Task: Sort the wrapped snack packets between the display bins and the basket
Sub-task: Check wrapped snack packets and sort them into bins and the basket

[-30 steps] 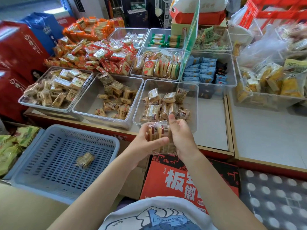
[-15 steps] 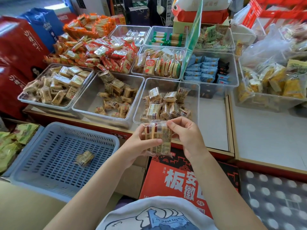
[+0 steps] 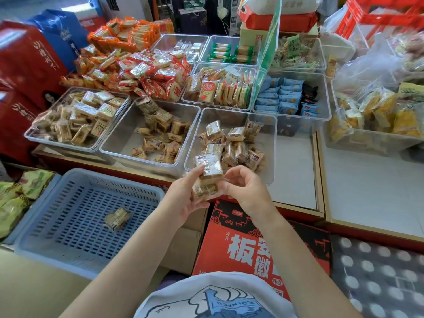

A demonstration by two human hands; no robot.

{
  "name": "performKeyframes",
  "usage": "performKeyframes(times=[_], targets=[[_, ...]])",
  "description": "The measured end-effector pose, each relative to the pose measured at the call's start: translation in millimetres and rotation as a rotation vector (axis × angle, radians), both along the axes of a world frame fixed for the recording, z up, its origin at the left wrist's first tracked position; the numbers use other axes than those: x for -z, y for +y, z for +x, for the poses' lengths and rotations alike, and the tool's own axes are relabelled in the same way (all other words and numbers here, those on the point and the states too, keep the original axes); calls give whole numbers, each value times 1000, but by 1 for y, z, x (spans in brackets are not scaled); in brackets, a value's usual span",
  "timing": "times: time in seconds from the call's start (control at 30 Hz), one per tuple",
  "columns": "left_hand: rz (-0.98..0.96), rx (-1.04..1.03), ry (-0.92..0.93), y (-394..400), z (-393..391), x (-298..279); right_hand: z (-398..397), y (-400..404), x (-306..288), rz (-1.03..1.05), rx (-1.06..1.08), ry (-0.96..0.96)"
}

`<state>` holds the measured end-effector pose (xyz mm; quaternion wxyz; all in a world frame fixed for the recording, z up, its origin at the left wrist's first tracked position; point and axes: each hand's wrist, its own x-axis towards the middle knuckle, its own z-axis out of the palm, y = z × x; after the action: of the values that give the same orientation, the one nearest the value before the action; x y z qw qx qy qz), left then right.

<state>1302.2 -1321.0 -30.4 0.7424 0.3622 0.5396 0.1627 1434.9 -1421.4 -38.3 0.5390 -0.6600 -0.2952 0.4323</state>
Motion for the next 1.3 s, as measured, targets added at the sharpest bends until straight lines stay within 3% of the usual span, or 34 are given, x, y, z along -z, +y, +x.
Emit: performKeyframes(times=[0.33, 0.6, 0.87, 1.07, 1.3], targets=[[106, -80, 11, 8, -8, 12, 3, 7, 3, 78, 152, -177], [255, 39, -16, 8, -13, 12, 10, 8, -2, 26, 82, -16], [376, 182, -81, 6, -13, 16, -1, 20, 7, -34, 63, 10], [368, 142, -103, 11, -14, 23, 1, 25, 13, -84, 40, 120], [230, 165, -69, 18, 0, 34, 8, 33, 15, -1, 131, 126]])
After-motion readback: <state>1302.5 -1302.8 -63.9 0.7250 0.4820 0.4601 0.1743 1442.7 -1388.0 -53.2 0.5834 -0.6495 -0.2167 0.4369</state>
